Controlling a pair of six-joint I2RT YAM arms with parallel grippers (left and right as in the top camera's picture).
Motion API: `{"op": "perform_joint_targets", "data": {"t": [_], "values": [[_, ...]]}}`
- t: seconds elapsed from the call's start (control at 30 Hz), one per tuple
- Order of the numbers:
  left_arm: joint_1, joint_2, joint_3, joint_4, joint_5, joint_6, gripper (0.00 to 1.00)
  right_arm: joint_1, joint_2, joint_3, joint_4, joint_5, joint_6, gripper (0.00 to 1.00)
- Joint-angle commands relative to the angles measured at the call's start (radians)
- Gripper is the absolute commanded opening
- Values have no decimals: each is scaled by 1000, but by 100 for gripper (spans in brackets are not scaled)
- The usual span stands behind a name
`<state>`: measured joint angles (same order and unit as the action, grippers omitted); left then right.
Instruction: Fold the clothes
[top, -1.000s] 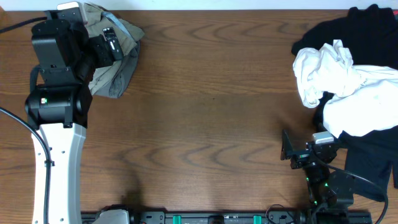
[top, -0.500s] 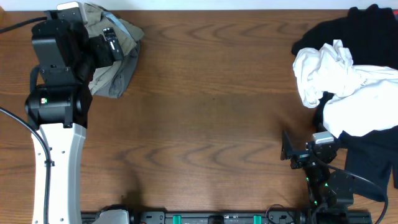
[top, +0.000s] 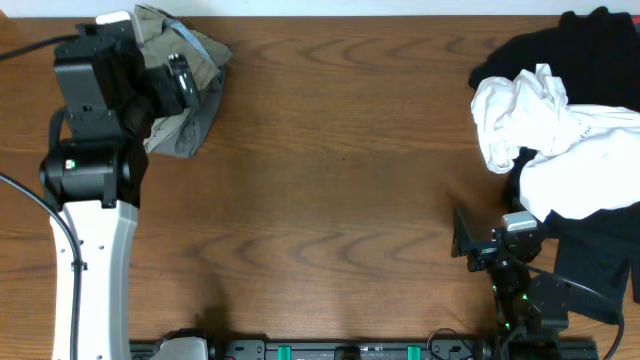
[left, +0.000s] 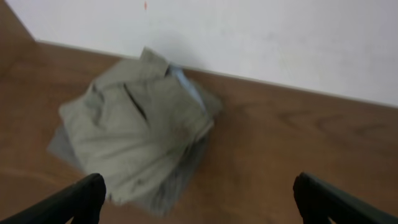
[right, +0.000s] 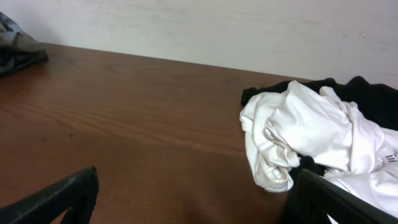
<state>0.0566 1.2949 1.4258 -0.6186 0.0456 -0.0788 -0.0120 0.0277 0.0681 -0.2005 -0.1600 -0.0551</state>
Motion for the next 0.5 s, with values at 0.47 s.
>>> {"op": "perform_joint_targets", "data": {"t": [0.47], "values": [[-45, -746, -800, 346, 47, -25, 98, -9, -6, -6, 3, 6, 2, 99]]}}
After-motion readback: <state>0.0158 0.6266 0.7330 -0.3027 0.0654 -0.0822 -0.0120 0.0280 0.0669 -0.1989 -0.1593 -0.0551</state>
